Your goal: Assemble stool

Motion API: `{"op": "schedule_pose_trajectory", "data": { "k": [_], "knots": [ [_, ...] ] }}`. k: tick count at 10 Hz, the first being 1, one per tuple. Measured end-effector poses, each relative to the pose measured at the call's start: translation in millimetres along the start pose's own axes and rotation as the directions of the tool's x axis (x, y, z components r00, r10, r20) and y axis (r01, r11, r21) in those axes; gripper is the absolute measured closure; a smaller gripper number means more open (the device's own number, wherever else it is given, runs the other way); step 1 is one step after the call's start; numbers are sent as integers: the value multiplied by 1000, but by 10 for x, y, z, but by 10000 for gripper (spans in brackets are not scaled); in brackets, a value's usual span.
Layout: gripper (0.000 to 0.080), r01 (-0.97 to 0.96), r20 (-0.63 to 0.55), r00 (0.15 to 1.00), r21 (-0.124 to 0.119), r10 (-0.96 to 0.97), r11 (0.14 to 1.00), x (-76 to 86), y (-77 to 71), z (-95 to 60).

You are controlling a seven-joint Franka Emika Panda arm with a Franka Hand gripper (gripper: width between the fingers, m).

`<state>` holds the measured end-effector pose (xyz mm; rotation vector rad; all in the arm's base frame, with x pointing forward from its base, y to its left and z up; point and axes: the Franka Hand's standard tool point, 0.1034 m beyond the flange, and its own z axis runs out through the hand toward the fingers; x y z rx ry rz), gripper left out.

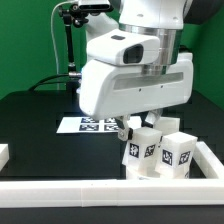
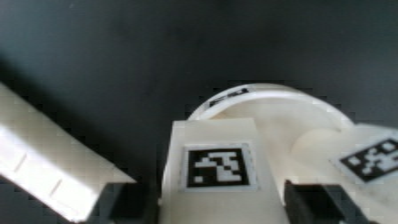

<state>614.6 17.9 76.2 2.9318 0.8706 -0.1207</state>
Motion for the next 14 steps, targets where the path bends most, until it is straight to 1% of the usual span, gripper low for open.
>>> {"op": "schedule_pose_trajectory", "data": {
  "k": [4, 6, 7, 8, 10, 12, 14],
  "knots": [
    [461, -214, 0, 977, 3, 214, 977, 3, -10, -1],
    [460, -358, -1, 934, 8, 358, 934, 6, -12, -8],
    [459, -457, -1, 889, 38, 457, 889, -17, 6, 5],
    [459, -517, 1, 856, 57, 518, 854, -28, 25, 9],
    [459, -681, 11, 731, 63, 682, 730, -16, 13, 7],
    [459, -776, 18, 630, 62, 777, 628, 2, -9, 3],
    [459, -882, 30, 470, 63, 882, 468, 16, -24, -1]
  ]
}}
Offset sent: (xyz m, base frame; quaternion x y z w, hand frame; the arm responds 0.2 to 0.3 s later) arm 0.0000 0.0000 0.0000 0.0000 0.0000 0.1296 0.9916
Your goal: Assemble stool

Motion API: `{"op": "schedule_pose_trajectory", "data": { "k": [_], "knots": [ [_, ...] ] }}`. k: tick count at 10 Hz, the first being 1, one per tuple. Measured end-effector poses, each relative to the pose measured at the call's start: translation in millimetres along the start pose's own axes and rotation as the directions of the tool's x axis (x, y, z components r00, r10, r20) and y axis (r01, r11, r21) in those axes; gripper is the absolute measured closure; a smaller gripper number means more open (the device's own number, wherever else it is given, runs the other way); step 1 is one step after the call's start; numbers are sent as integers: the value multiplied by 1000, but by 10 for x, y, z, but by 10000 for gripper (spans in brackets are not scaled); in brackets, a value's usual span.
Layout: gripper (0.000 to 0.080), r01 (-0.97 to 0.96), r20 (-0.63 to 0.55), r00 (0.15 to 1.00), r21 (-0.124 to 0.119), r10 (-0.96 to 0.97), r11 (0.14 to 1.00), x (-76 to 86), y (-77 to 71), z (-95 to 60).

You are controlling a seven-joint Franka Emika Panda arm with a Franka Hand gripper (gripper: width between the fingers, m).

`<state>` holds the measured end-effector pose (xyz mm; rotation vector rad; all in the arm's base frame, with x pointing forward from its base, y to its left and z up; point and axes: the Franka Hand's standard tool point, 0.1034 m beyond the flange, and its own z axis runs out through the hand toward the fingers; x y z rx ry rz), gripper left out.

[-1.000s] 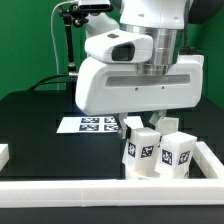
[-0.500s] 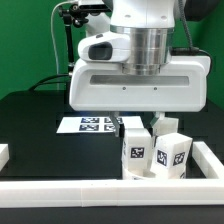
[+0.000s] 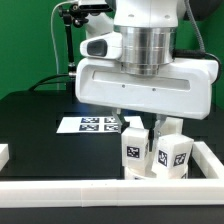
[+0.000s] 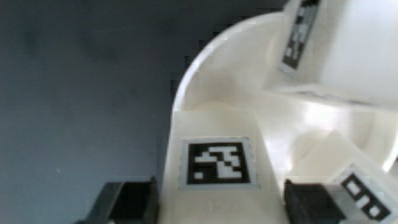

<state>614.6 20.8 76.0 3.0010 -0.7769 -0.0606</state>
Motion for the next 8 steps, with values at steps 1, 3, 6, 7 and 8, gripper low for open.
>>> {"op": "schedule_pose_trajectory", "data": {
  "k": [1, 3, 6, 7, 8],
  "knots": [
    [459, -73, 3, 997, 6, 73, 997, -4, -6, 1],
    [459, -167, 18, 986, -3, 167, 986, -22, -40, -13],
    [459, -320, 19, 947, -2, 320, 947, -30, -54, -10],
    [459, -381, 20, 924, -3, 381, 925, -33, -60, -10],
    [459, -413, 21, 911, -1, 413, 911, -34, -63, -11]
  ]
}}
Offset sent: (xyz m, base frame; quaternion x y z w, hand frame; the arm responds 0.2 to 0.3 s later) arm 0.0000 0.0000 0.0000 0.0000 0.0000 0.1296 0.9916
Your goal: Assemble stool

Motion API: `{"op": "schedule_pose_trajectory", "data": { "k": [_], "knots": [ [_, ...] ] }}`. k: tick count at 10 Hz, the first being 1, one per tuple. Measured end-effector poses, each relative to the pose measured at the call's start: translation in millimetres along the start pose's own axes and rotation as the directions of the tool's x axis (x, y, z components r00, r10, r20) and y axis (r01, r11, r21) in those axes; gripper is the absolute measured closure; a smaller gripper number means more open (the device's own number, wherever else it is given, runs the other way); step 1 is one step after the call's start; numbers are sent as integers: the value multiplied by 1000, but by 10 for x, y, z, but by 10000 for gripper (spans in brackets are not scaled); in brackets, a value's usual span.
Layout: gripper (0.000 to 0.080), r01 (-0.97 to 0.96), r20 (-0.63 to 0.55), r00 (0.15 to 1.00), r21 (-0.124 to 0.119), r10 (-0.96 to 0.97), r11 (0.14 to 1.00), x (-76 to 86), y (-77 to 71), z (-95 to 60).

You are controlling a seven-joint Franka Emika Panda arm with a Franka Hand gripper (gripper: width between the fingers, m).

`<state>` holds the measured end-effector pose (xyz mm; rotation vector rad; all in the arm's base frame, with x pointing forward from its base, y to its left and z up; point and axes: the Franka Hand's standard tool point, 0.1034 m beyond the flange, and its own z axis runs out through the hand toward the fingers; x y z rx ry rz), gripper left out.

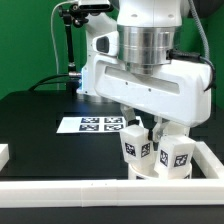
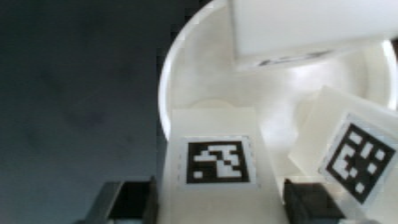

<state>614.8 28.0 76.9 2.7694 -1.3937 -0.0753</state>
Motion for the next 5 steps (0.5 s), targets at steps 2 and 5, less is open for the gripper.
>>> {"op": "schedule_pose_trajectory", "data": {
  "k": [2, 5],
  "knots": [
    [459, -206, -11, 978, 36, 207, 978, -19, -4, 15],
    [459, -434, 5, 901, 39, 434, 900, -91, -45, 15]
  ]
}}
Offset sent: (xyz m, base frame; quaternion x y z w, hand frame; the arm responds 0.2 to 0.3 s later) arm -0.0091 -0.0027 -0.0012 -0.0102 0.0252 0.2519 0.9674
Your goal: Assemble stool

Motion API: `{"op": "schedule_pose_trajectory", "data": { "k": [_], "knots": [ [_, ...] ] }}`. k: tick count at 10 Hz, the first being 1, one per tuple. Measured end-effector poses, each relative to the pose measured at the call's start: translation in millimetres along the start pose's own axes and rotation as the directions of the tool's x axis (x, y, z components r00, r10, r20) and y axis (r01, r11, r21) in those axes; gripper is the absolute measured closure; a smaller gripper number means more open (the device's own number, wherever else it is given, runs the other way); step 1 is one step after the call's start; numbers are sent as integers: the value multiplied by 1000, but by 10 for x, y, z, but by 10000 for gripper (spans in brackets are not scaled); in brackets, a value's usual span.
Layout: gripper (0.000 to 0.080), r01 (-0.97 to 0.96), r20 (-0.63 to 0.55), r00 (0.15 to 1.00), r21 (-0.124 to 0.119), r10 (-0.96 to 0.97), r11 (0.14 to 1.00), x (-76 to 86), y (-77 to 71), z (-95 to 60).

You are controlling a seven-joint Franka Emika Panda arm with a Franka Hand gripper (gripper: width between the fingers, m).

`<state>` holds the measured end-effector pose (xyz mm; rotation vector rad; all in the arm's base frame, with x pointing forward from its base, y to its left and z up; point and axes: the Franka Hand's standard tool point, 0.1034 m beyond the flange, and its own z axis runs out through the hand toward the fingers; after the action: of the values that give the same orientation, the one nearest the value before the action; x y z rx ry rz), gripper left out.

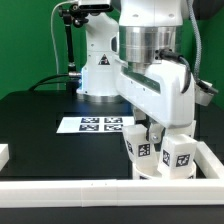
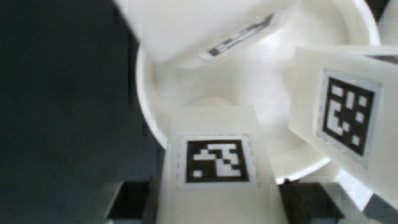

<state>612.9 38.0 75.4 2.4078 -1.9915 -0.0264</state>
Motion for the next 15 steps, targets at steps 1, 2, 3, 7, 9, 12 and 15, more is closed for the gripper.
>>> {"op": "schedule_pose_trajectory", "data": {
  "k": [1, 2, 3, 7, 9, 12, 15],
  "knots": [
    [459, -83, 0, 997, 0, 83, 997, -33, 1, 1],
    [459, -134, 1, 991, -2, 134, 991, -64, 2, 0],
    [459, -169, 9, 986, -2, 169, 986, -82, 2, 0],
    [459, -364, 30, 931, -12, 364, 931, -169, 2, -5],
    [459, -512, 35, 859, 6, 512, 859, -235, 25, 8],
    [459, -584, 30, 812, 27, 583, 811, -267, 34, 2],
    [459, -620, 31, 785, 41, 619, 784, -268, 42, 4]
  ]
}}
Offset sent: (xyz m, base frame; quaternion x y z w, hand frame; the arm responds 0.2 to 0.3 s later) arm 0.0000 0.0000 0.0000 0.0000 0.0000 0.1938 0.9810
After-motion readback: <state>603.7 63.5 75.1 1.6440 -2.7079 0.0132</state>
